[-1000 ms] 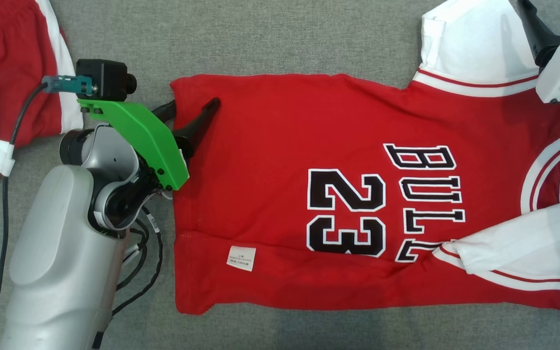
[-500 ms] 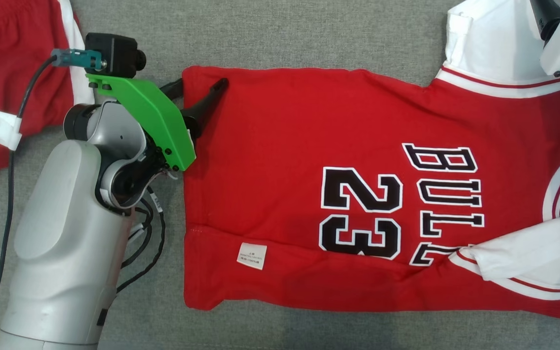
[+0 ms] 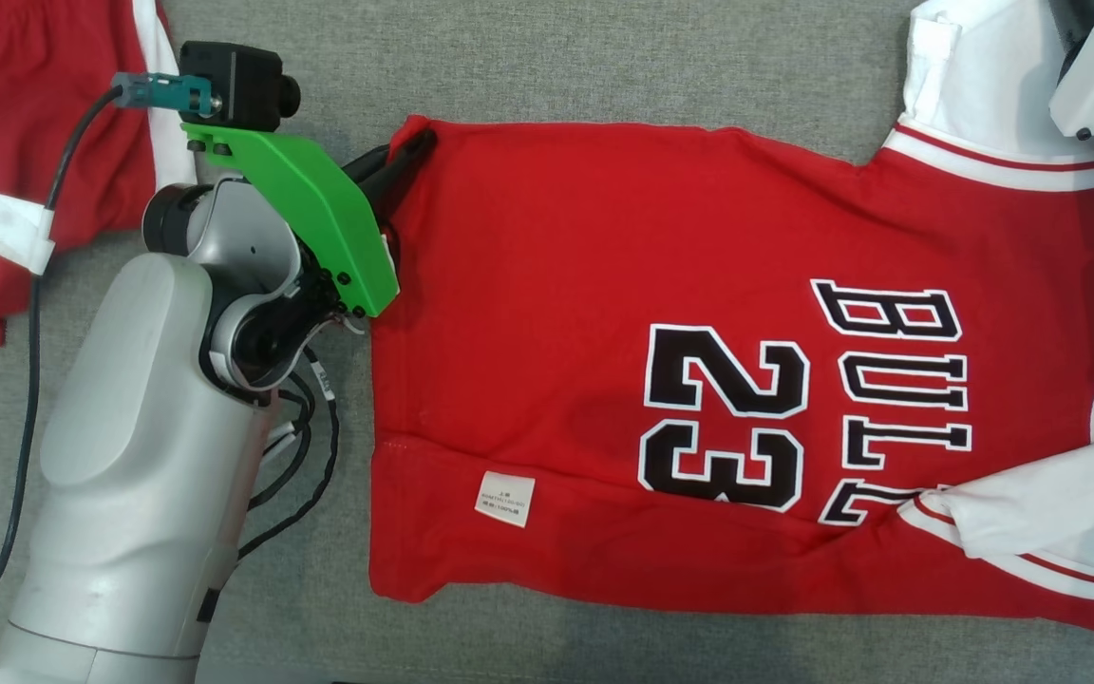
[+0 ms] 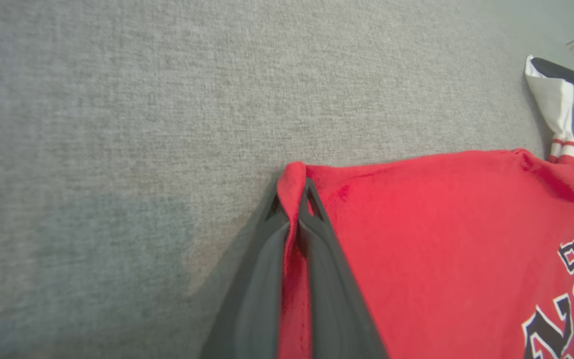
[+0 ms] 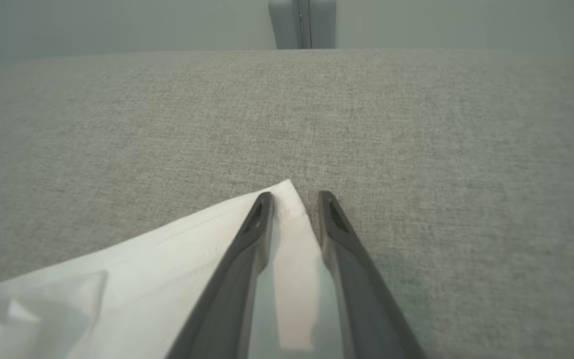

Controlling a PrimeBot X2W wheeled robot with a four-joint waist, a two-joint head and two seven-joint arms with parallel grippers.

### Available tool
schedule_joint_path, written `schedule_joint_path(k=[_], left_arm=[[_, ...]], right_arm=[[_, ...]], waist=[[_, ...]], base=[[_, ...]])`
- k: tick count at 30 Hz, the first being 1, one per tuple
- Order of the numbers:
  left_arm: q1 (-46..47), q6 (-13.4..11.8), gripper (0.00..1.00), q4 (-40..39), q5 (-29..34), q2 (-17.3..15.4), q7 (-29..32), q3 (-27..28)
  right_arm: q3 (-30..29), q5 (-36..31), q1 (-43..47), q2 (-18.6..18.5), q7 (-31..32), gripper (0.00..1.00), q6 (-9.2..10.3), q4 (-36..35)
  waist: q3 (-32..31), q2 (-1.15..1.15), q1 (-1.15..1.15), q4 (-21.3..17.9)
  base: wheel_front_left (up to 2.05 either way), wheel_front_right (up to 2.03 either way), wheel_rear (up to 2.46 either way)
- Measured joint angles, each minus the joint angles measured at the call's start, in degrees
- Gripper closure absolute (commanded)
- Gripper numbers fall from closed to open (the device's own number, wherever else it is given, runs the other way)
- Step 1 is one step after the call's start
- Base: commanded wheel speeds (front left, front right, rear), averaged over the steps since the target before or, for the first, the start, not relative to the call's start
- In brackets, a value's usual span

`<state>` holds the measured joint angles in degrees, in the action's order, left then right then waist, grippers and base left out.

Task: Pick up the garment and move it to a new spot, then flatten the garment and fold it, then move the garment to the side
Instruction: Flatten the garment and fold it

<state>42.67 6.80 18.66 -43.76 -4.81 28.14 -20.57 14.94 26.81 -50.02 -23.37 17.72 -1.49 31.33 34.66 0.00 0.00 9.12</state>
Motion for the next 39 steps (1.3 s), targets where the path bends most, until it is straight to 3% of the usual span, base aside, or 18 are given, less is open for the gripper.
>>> schedule_joint_path(k=[11, 18, 28, 39], left_arm=[[-0.2, 0.4, 1.00, 0.5, -0.9, -0.8, -3.5, -1.6], [-2.0, 0.4, 1.00, 0.8, -0.9, -2.2, -7.6, -1.5], [-6.8, 0.5, 1.00, -0.1, -1.6, -5.2, -15.4, -1.7], [-15.5, 0.5, 1.00, -0.5, -5.1, -5.8, -20.3, -3.3]], right_arm=[[0.2, 1.3, -0.7, 1.8, -2.9, 1.00, -2.98, 1.8], [0.7, 3.4, -0.9, 2.2, -8.6, 1.00, -5.06, -2.6], [-0.1, 6.3, 10.4, 2.2, -15.7, 1.00, -5.06, -6.3], [-2.3, 9.6, 20.5, 2.7, -21.8, 1.00, -5.54, -11.4]], waist=[[-1.5, 0.00, 0.00, 0.2], [-3.6, 0.00, 0.00, -1.4], [-8.3, 0.00, 0.00, -3.5], [-15.0, 0.00, -0.01, -5.9]], base=[[0.00, 0.00, 0.00], [0.00, 0.00, 0.00], [0.00, 0.00, 0.00], [0.00, 0.00, 0.00]])
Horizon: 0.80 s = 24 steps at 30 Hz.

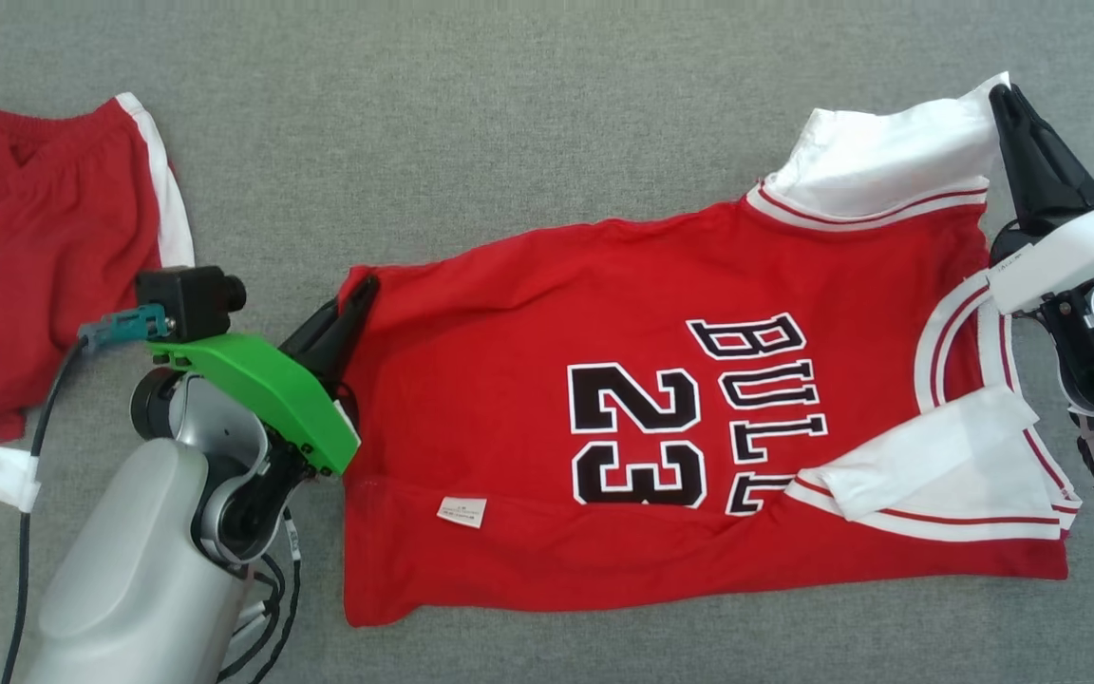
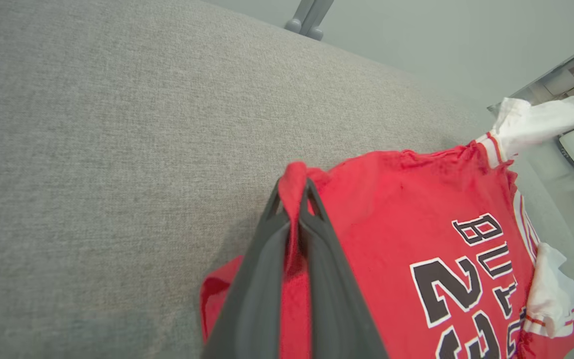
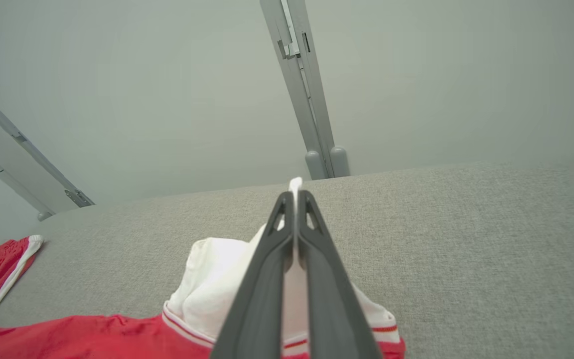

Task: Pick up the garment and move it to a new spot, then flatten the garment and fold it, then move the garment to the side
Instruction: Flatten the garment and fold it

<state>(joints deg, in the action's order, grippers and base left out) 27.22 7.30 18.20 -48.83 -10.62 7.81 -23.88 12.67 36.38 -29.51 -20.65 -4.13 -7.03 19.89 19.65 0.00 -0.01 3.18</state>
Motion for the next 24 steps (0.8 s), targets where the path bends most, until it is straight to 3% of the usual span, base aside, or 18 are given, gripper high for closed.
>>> schedule_joint_path(k=[10, 24], left_arm=[[-4.3, 0.0, 1.00, 0.3, -1.2, -1.4, -4.1, -0.1], [-12.1, 0.0, 1.00, -0.9, -4.7, -3.1, -8.7, -0.9]], right_arm=[[-1.5, 2.5, 11.2, -1.0, -1.5, 1.00, -0.01, -4.9], [0.2, 6.0, 25.6, 2.5, -1.8, 1.00, 0.14, -13.5]], waist=[[-5.7, 0.00, 0.00, -1.6], [-10.6, 0.00, 0.00, -4.8]], base=[[0.00, 0.00, 0.00], [0.00, 0.00, 0.00]])
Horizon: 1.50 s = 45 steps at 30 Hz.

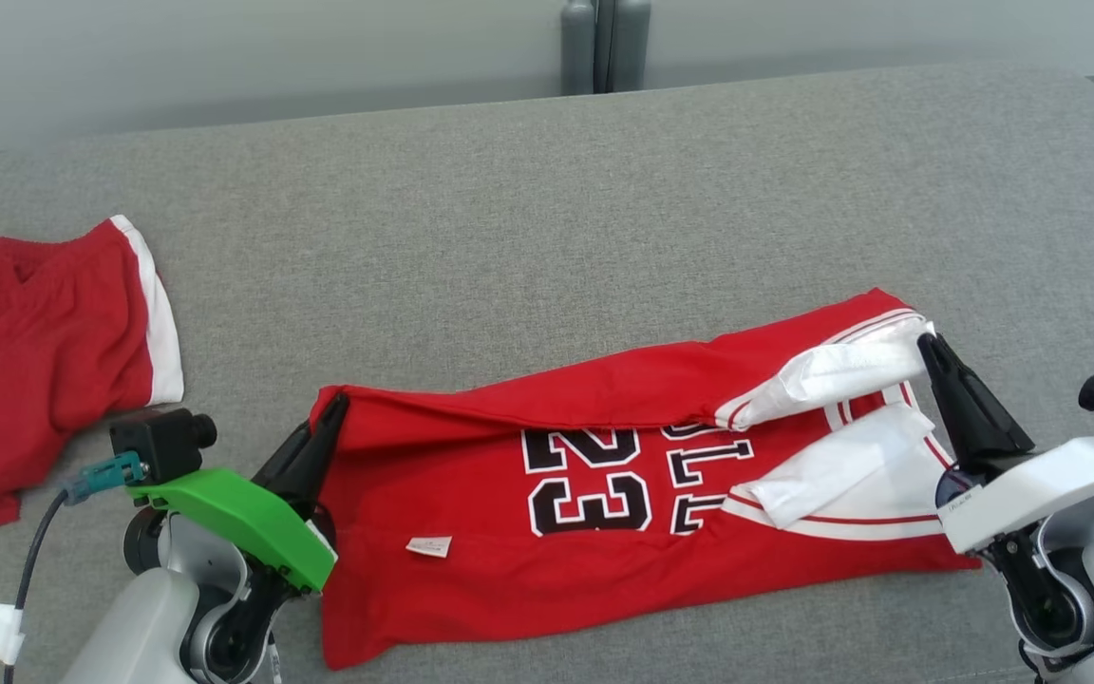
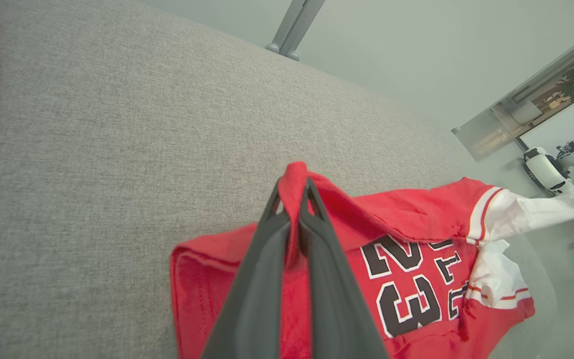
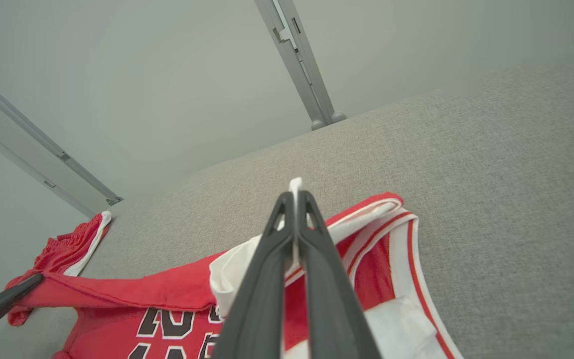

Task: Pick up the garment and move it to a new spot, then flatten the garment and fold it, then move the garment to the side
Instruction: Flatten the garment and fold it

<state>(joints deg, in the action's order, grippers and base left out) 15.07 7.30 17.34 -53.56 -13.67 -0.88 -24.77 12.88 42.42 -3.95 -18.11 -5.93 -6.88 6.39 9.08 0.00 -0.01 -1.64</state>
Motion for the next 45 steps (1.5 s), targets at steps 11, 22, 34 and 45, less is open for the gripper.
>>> schedule_joint_path(k=[11, 22, 34, 45], left_arm=[[-2.8, 0.0, 1.00, -0.5, -0.6, -0.8, -2.3, -0.3], [-5.7, 0.0, 0.00, -1.3, 2.3, -3.5, -3.9, -3.1], [-8.2, -7.0, 0.00, -0.8, 14.6, -9.5, -12.8, 0.8], [-8.1, -12.6, 0.00, -3.5, 17.4, -5.2, -13.6, 5.7]], right_arm=[[0.2, 0.4, 5.9, -0.8, 1.2, 1.00, 1.04, -3.8], [0.5, -1.7, 9.1, -3.6, 3.0, 0.00, 3.45, -4.9], [-3.2, 0.5, 8.7, -4.4, 6.2, 0.00, 6.50, -3.2], [-1.2, -0.7, 3.6, -5.8, 12.7, 0.00, 9.07, 7.7]], waist=[[-0.3, 0.00, 0.00, -1.9], [1.2, 0.00, 0.00, -1.2], [2.7, 0.00, 0.00, 0.9], [3.5, 0.00, 0.00, 4.9]], base=[[0.00, 0.00, 0.00], [0.00, 0.00, 0.00], [0.00, 0.00, 0.00], [0.00, 0.00, 0.00]])
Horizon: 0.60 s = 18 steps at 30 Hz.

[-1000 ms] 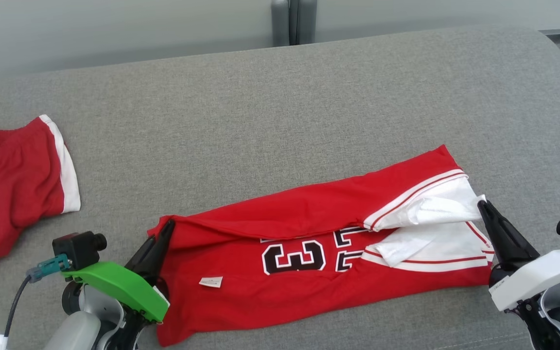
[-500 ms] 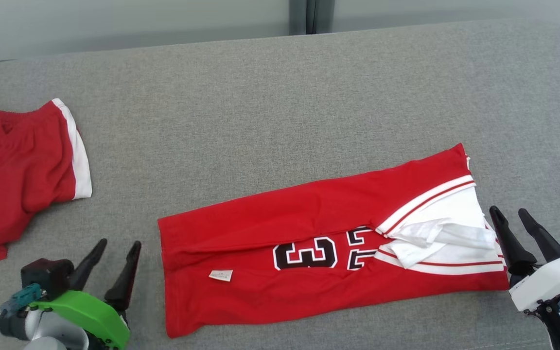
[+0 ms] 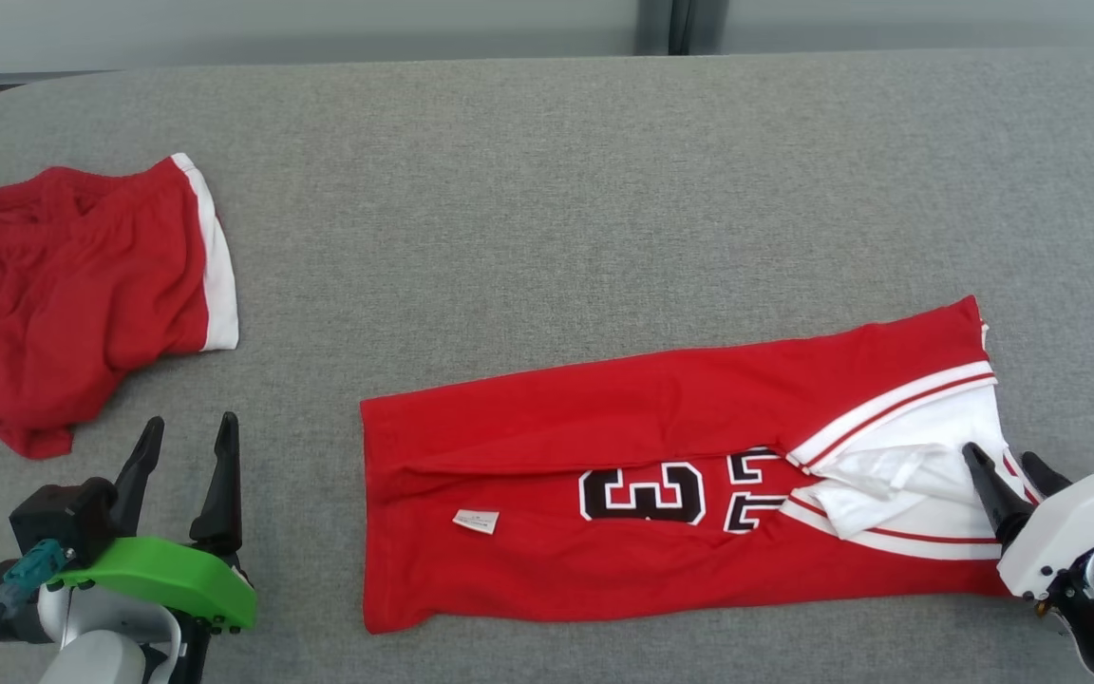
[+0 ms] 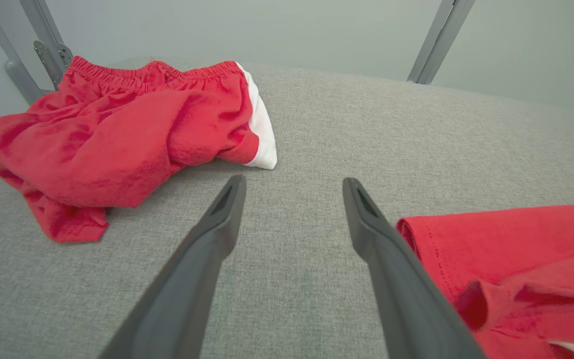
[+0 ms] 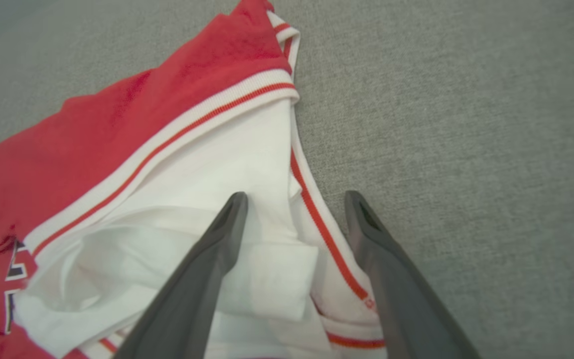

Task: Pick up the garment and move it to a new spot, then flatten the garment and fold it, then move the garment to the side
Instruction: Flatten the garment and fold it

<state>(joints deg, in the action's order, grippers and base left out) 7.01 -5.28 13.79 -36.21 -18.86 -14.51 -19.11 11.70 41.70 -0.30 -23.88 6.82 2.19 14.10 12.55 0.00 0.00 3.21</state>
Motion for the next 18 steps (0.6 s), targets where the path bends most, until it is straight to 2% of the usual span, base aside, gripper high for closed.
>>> schedule_joint_path(k=[3, 4, 5, 6, 7, 11, 14, 18], left_arm=[[-0.3, -0.1, 0.00, -1.2, 0.0, 2.1, 0.0, 1.2], [-0.4, -0.1, 0.00, -1.7, 0.2, 2.5, 0.0, 1.7], [-0.4, -0.1, 0.00, -2.1, 0.6, 2.9, 0.0, 2.2], [-0.6, -0.1, 0.00, -2.6, 1.0, 3.2, 0.0, 2.6], [-0.8, -0.1, 0.00, -3.0, 1.2, 3.4, 0.0, 2.9], [-2.4, -0.3, 0.00, -3.9, 1.7, 3.9, 0.0, 5.1], [-3.7, -0.4, 0.00, -4.9, 2.2, 4.0, 0.0, 6.7], [-4.0, -0.4, 0.00, -5.7, 2.7, 5.2, 0.0, 7.7]], right_arm=[[1.7, 0.3, -2.1, 0.5, 2.7, 0.00, 0.09, 3.3], [2.0, 0.8, -2.7, 0.6, 3.4, 0.20, -0.14, 3.9], [2.2, 1.1, -3.2, 0.6, 4.0, 0.94, -0.19, 4.5], [2.5, 1.3, -3.7, 0.5, 4.5, 0.94, -0.71, 5.0], [2.6, 1.4, -4.1, 0.5, 5.0, 1.00, -1.26, 5.3], [2.8, 3.9, -5.6, 1.7, 6.2, 1.00, -3.52, 6.1], [0.8, 6.5, -5.8, 2.0, 6.4, 1.00, -4.68, 6.5], [-4.5, 10.8, -5.9, 0.7, 6.4, 1.00, -4.70, 7.5]], waist=[[-0.1, 0.00, 0.00, 1.5], [-0.2, 0.00, 0.00, 1.8], [-0.3, 0.00, 0.00, 2.1], [-0.3, 0.00, 0.00, 2.3], [-0.4, 0.00, 0.00, 2.5], [-1.0, 0.00, 0.00, 2.7], [-1.3, 0.00, 0.00, 2.3], [-1.7, 0.00, 0.00, 1.5]], base=[[0.00, 0.00, 0.00], [0.00, 0.00, 0.00], [0.00, 0.00, 0.00], [0.00, 0.00, 0.00], [0.00, 0.00, 0.00], [0.00, 0.00, 0.00], [0.00, 0.00, 0.00], [0.00, 0.00, 0.00]])
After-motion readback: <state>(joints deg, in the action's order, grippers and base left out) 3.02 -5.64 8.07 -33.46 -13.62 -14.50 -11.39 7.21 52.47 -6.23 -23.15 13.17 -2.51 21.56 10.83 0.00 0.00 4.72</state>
